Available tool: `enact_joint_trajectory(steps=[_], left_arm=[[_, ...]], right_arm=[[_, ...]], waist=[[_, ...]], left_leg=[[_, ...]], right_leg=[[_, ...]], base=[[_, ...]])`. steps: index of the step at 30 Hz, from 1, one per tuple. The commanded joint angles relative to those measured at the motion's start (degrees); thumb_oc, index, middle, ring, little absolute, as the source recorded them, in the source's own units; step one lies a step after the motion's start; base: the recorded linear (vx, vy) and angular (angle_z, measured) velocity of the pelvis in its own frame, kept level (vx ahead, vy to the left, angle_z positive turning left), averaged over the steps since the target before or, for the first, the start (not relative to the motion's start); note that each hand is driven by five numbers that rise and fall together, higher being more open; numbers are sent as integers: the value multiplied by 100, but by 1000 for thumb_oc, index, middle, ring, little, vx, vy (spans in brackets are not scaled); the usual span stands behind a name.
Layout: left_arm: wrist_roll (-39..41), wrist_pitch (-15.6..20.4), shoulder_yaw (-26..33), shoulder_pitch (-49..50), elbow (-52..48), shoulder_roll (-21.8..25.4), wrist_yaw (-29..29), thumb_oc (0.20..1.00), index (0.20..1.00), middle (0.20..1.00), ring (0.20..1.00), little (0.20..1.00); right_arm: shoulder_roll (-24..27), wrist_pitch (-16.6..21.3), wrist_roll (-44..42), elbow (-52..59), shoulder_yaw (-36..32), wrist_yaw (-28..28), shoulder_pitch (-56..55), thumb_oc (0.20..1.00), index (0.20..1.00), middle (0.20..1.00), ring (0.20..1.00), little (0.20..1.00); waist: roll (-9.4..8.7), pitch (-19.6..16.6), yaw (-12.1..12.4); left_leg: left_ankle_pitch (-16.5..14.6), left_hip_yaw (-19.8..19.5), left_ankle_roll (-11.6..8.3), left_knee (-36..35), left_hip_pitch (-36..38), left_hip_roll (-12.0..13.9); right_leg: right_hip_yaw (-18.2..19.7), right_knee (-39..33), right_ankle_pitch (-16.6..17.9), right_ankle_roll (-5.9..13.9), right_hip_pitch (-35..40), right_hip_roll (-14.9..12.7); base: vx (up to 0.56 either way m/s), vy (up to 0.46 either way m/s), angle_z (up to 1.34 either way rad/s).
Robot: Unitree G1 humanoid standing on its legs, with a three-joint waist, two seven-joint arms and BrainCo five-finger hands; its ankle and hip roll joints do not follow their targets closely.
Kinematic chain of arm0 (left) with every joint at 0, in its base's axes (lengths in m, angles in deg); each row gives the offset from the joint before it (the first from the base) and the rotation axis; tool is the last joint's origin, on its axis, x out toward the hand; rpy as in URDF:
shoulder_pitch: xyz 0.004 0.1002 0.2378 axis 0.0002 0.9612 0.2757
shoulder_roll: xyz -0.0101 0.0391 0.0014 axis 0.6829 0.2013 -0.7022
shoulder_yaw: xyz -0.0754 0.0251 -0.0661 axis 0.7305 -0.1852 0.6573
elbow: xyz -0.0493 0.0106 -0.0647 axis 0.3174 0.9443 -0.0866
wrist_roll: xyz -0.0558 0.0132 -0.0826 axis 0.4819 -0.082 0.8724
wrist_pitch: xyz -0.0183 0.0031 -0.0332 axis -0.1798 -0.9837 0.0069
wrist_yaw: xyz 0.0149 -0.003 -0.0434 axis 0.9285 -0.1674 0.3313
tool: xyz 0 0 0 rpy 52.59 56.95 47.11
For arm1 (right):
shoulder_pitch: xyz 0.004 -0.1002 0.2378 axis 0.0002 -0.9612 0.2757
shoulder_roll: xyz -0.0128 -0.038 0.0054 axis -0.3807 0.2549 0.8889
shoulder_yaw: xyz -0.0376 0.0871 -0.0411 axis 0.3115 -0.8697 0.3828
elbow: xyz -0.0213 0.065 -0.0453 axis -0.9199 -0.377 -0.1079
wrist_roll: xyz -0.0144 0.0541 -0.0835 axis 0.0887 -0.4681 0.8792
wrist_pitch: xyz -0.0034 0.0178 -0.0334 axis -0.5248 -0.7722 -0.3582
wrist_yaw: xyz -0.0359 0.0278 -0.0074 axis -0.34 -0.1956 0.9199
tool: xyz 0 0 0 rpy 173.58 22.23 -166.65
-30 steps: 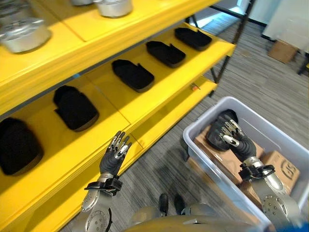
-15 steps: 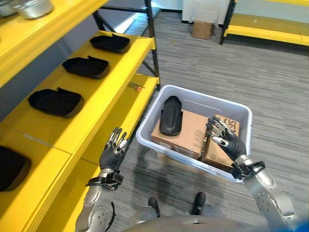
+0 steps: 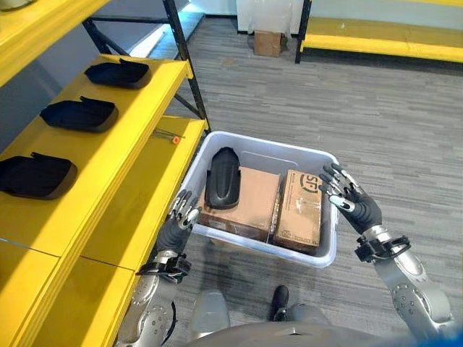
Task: Move parts from the plastic box to the shelf.
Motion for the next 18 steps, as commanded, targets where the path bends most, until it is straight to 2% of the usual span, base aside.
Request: enact_joint_trajectory(steps=[1,2,3,4,5,7,9,10,11,13,18], left_arm=[[-198,328,229,-84,-364,226,147,1000,1000,1000,1000,1000],[-197,347,244,-130,-343,196,138,1000,1000,1000,1000,1000],[-198,349,243,-132,-341,194,138,1000,1000,1000,1000,1000],[-211,366,245,-126,-334,161,81,1000,1000,1000,1000,1000],[-241,386,259,-146,-287,145,52,1000,1000,1000,1000,1000],[-230,400,259,-158,-338,181,-18,1000,1000,1000,1000,1000],[-277,432,301,-240,-356,315,-61,1000,1000,1000,1000,1000],[-277,432,301,-243,-355,317,-61,1000,1000,1000,1000,1000],[-266,468,327,-267,-383,405,-42,1000,1000,1000,1000,1000],[-259,490,360,-373,-390,519,34,1000,1000,1000,1000,1000],[-427,534,436,-534,-411,690,175,1000,1000,1000,1000,1000]], right_arm=[[144,420,-174,103,-139,17,247,1000,1000,1000,1000,1000],[204,428,-101,86,-162,52,308,1000,1000,1000,1000,1000],[206,429,-100,86,-162,53,308,1000,1000,1000,1000,1000],[214,410,-27,81,-158,8,296,1000,1000,1000,1000,1000],[188,387,57,90,-182,-6,272,1000,1000,1000,1000,1000],[178,363,103,179,-235,-83,201,1000,1000,1000,1000,1000],[89,325,136,202,-323,-112,88,1000,1000,1000,1000,1000],[86,324,136,203,-324,-112,90,1000,1000,1000,1000,1000],[-2,298,168,191,-293,-120,84,1000,1000,1000,1000,1000],[-116,263,130,159,-253,-119,71,1000,1000,1000,1000,1000],[-133,201,94,109,-208,-189,71,1000,1000,1000,1000,1000]], waist=[[63,105,63],[170,102,53],[173,97,59],[225,86,65],[267,69,68],[287,78,28],[205,169,6],[200,157,4],[114,239,8],[9,285,-5],[-206,338,-37]], left_leg=[[1149,-377,-285,-1366,117,759],[1288,-335,-419,-1633,147,856],[1294,-327,-420,-1644,149,860],[1046,-306,-394,-1646,306,811],[1011,-292,-435,-1648,355,769],[851,-191,-384,-1461,315,603],[525,15,-304,-1016,180,431],[532,12,-299,-1011,157,424],[298,147,-216,-724,96,283],[81,329,-137,-459,-10,150],[-48,476,-52,-229,-283,76]], right_leg=[[116,-431,-193,810,203,-248],[194,-483,-125,901,125,-315],[201,-482,-123,900,116,-312],[282,-523,-96,977,161,-356],[356,-600,-1,1022,170,-396],[417,-648,191,1094,178,-588],[455,-671,308,1240,249,-912],[454,-671,315,1242,231,-919],[506,-661,403,1345,219,-1115],[540,-641,525,1438,147,-1319],[541,-619,685,1499,-78,-1467]], base=[[73,445,-28],[91,301,-31],[96,314,-37],[101,258,-33],[157,402,-49],[148,387,-60],[109,320,-48],[77,339,-7],[43,291,-9],[60,312,-22],[33,123,-18]])
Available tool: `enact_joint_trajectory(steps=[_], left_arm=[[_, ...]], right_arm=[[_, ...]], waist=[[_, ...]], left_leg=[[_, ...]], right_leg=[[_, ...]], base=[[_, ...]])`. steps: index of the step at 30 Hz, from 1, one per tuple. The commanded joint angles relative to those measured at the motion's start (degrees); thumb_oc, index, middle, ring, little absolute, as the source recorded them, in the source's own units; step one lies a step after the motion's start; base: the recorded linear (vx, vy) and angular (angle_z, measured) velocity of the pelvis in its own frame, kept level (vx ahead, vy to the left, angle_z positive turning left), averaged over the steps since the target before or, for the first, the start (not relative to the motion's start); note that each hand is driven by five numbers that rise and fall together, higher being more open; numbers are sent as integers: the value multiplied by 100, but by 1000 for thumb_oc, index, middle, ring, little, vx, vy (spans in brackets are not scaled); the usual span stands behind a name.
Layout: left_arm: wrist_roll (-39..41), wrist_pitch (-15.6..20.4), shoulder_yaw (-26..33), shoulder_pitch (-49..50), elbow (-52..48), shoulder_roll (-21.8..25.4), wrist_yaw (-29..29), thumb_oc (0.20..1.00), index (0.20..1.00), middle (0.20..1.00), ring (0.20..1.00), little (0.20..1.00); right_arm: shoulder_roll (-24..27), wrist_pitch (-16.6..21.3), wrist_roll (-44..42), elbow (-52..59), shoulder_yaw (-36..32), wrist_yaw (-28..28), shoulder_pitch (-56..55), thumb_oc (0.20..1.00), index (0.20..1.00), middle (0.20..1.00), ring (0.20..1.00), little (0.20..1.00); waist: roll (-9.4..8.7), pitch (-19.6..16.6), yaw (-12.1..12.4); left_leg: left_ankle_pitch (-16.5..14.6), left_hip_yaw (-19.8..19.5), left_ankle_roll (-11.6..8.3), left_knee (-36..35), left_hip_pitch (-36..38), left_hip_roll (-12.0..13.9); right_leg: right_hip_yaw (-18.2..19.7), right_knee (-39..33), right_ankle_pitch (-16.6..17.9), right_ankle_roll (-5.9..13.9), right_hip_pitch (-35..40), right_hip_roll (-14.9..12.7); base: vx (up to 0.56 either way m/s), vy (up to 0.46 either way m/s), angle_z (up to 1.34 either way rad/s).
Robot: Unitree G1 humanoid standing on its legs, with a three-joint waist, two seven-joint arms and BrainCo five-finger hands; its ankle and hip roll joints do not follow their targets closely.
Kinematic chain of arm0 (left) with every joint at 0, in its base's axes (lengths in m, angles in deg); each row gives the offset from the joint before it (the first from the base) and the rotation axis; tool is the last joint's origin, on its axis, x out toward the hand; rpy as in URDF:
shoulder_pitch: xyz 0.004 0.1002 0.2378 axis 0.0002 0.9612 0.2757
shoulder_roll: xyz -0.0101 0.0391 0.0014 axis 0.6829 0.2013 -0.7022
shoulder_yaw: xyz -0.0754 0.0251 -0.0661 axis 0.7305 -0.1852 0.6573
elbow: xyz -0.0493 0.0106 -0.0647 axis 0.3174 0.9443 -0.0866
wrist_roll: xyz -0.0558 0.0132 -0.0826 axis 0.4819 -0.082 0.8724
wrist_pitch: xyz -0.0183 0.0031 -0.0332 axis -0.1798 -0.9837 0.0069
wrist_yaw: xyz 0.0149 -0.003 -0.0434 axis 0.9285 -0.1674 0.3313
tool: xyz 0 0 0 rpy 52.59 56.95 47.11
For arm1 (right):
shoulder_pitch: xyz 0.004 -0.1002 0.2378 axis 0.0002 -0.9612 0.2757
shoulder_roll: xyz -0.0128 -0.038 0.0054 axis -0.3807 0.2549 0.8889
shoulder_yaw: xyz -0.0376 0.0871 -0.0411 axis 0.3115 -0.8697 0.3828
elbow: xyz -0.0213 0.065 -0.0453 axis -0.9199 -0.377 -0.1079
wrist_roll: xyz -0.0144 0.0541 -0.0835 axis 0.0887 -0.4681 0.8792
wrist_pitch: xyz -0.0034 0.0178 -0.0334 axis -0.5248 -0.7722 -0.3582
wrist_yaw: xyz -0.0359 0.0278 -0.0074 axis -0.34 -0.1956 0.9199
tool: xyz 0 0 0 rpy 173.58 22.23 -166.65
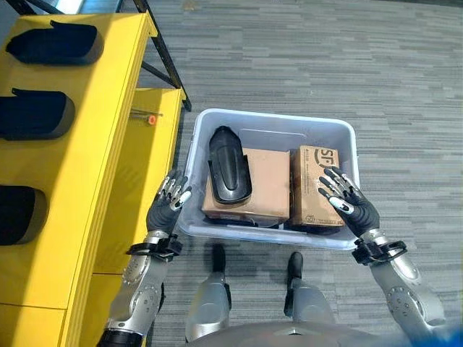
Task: Move parts from the plastic box to the shelf.
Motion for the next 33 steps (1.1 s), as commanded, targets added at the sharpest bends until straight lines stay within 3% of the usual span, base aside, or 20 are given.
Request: enact_joint_trajectory(steps=[1,8,16,24,33], left_arm=[[-245,316,213,91,-457,61,28,1000,1000,1000,1000,1000],[-668,429,-36,-633,-444,184,335,1000,1000,1000,1000,1000],[-1034,587,-191,-1415,-152,32,920,1000,1000,1000,1000,1000],[-1474,938,354,-1962,270,-95,1953,1000,1000,1000,1000,1000],[-1963,1141,711,-2342,274,-16,2640,1000,1000,1000,1000,1000]], right_arm=[[239,161,-29,285,-145,-126,220,1000,1000,1000,1000,1000],[190,210,-207,319,30,-2,410,1000,1000,1000,1000,1000],[221,310,-323,430,483,183,882,1000,1000,1000,1000,1000],[182,536,-242,391,572,472,1110,1000,1000,1000,1000,1000],[188,733,-199,383,666,575,1336,1000,1000,1000,1000,1000]], waist=[[-74,-185,-29],[-273,37,-156],[-449,436,-310],[-595,756,-450],[-671,958,-506]], left_leg=[[-384,12,-112,969,-511,578],[-224,27,-172,906,-846,659],[46,287,-262,645,-1051,842],[136,352,-419,486,-1292,970],[209,285,-448,429,-1543,960]], right_leg=[[-311,-72,60,279,202,-378],[-330,6,113,256,-220,-311],[-46,-10,261,208,-878,-123],[46,-42,321,256,-1289,24],[53,-61,399,231,-1537,61]], base=[[37,45,-2],[16,-7,-2],[-29,-37,-19],[-6,-42,-15],[-12,-21,-2]])
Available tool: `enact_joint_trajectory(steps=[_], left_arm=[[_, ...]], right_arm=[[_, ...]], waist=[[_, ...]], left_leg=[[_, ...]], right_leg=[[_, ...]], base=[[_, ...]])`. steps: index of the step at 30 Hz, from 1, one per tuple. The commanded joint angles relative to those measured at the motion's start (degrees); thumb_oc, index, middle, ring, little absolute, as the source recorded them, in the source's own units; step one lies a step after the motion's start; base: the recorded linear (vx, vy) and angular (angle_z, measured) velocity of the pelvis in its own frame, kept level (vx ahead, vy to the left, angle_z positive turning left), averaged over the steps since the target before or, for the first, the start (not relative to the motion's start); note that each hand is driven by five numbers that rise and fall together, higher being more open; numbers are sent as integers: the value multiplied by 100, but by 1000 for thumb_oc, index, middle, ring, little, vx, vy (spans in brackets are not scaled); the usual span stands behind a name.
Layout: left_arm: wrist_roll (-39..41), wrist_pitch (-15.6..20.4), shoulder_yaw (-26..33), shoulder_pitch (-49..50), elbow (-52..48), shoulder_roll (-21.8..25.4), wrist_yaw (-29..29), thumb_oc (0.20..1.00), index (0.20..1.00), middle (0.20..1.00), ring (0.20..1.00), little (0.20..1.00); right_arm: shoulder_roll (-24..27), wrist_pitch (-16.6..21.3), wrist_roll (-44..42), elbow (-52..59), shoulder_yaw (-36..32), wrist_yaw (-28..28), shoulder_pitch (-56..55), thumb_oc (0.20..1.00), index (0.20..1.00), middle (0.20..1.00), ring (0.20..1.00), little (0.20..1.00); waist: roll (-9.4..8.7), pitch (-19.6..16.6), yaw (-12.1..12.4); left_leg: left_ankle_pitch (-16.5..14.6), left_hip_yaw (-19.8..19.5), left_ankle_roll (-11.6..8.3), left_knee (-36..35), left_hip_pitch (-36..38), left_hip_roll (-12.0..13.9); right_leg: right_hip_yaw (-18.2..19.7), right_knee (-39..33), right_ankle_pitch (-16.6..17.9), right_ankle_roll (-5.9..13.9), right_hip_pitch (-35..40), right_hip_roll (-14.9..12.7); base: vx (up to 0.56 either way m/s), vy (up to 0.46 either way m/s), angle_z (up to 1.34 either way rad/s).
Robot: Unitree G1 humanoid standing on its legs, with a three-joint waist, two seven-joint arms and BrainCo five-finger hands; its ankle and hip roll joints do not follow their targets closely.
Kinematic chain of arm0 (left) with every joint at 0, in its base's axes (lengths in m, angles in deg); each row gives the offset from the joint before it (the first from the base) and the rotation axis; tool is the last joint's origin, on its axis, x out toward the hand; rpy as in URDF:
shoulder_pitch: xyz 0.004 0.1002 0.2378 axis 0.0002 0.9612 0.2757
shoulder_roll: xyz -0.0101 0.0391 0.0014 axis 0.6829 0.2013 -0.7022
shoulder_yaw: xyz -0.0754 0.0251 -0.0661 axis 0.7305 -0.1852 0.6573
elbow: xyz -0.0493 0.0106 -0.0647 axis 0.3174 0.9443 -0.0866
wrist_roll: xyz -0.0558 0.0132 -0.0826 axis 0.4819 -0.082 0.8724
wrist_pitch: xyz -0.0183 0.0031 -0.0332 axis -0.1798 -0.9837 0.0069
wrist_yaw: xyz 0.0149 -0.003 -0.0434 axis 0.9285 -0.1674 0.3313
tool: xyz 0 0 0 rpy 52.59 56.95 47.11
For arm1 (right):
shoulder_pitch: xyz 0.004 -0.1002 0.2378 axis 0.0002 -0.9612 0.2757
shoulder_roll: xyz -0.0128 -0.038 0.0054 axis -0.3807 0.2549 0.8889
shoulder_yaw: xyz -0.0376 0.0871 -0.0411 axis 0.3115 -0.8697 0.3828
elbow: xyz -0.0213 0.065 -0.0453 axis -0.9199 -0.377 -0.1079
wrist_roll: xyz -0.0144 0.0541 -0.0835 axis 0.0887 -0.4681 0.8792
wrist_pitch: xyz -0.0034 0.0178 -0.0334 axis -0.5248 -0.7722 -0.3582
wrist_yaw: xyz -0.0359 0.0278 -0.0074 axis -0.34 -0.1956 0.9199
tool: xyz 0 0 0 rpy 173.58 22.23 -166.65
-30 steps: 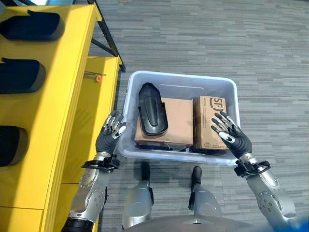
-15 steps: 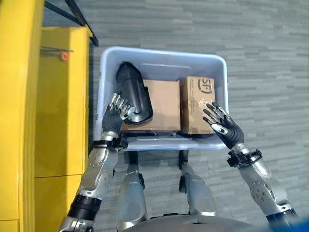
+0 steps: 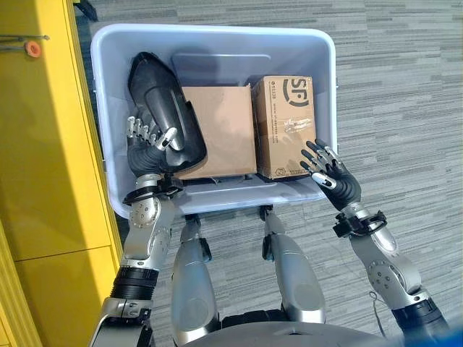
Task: Move parts from the plastic box to the shelf.
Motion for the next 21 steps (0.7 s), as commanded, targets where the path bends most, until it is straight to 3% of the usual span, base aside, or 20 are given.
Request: enact_joint_trajectory(steps=[1,21], left_arm=[[-644,444,388,-242,-48,320,372,1000,1000,1000,1000,1000],[-1238,691,564,-333,-608,454,956,1000,1000,1000,1000,1000]], right_arm=[[167,426,-79,378,-29,9,184,1000,1000,1000,1000,1000],[287,661,-9,565,12,20,199,1000,1000,1000,1000,1000]], waist=[[-200,-110,-21],[-263,-18,21]], left_leg=[[128,-92,-204,222,-216,317],[166,-136,-203,65,-239,288]], right_leg=[[-314,70,41,491,-34,-567],[-350,23,40,498,-72,-537]], base=[[0,0,0],[0,0,0]])
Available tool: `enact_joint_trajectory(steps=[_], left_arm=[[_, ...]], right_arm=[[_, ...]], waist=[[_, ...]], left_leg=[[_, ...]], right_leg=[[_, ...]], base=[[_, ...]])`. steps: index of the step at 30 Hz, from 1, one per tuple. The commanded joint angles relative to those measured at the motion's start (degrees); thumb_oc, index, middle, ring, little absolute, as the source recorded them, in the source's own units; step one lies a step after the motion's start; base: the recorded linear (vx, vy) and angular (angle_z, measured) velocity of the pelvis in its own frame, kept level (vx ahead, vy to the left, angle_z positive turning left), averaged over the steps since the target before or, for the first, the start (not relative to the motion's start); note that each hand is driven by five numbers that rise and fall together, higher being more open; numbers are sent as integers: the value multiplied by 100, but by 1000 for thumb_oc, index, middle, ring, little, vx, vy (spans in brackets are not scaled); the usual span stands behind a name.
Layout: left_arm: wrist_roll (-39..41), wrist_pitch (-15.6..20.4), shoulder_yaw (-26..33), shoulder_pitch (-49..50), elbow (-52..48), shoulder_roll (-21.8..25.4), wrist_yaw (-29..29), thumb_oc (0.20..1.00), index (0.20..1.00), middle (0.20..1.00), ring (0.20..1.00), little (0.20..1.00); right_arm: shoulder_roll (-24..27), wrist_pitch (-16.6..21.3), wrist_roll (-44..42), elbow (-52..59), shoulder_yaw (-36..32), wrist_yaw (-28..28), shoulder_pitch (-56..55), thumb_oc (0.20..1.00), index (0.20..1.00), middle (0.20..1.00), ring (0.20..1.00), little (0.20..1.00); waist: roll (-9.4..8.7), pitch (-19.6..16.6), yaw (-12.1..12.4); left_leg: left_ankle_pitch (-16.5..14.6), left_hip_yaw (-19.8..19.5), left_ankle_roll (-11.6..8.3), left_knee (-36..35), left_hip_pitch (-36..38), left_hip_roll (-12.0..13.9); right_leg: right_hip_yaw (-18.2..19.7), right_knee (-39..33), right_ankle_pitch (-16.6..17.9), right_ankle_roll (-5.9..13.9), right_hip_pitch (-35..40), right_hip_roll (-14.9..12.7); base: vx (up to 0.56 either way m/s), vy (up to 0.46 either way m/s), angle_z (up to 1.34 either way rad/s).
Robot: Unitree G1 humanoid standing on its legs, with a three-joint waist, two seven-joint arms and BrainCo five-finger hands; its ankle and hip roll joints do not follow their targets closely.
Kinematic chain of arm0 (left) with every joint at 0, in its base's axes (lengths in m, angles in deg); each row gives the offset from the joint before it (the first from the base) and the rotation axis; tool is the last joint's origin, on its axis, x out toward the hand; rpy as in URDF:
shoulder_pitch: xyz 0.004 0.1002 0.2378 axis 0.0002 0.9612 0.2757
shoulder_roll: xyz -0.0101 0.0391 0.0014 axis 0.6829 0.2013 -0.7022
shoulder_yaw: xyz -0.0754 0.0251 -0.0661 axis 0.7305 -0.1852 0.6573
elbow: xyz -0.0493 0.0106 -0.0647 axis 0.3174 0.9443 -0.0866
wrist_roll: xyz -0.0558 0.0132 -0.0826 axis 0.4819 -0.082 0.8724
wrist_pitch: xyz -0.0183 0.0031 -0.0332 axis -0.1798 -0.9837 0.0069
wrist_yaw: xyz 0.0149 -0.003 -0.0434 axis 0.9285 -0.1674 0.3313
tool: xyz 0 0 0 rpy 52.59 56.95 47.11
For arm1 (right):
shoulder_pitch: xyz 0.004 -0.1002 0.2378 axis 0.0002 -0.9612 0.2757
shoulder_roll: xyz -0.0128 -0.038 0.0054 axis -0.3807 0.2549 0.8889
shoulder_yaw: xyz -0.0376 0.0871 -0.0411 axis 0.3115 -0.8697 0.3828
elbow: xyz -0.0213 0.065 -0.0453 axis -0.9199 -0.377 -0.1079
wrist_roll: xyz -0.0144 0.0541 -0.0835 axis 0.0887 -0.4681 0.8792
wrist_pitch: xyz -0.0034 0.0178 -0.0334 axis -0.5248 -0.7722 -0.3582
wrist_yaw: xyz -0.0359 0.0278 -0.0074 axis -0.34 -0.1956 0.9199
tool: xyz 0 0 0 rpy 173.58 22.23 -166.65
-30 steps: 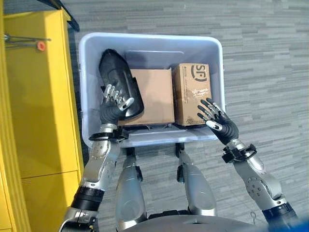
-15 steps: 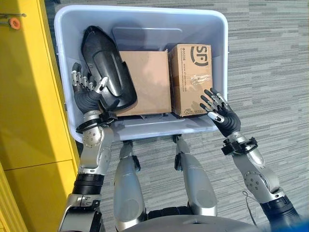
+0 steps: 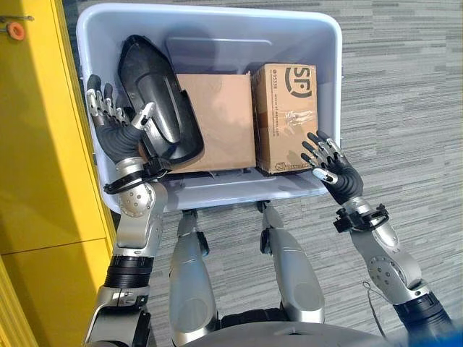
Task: Move parts from the plastic box to the shelf.
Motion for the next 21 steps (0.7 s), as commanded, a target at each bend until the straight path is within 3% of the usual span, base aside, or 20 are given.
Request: enact_joint_trajectory(steps=[1,21], left_arm=[[-209,418,417,32,-220,321,176,1000,1000,1000,1000,1000],[-190,312,458,259,368,353,252,1000,1000,1000,1000,1000]], right_arm=[[80,351,-9,452,-141,-15,60,1000,1000,1000,1000,1000],[152,392,1,437,-142,0,92,1000,1000,1000,1000,1000]], waist=[[-200,-63,25],[-306,25,82]], left_leg=[[114,-119,-184,70,32,262],[181,-212,-191,35,-220,265]], right_leg=[[-354,21,-14,534,213,-570],[-409,19,-16,499,55,-515]], base=[[0,0,0],[0,0,0]])
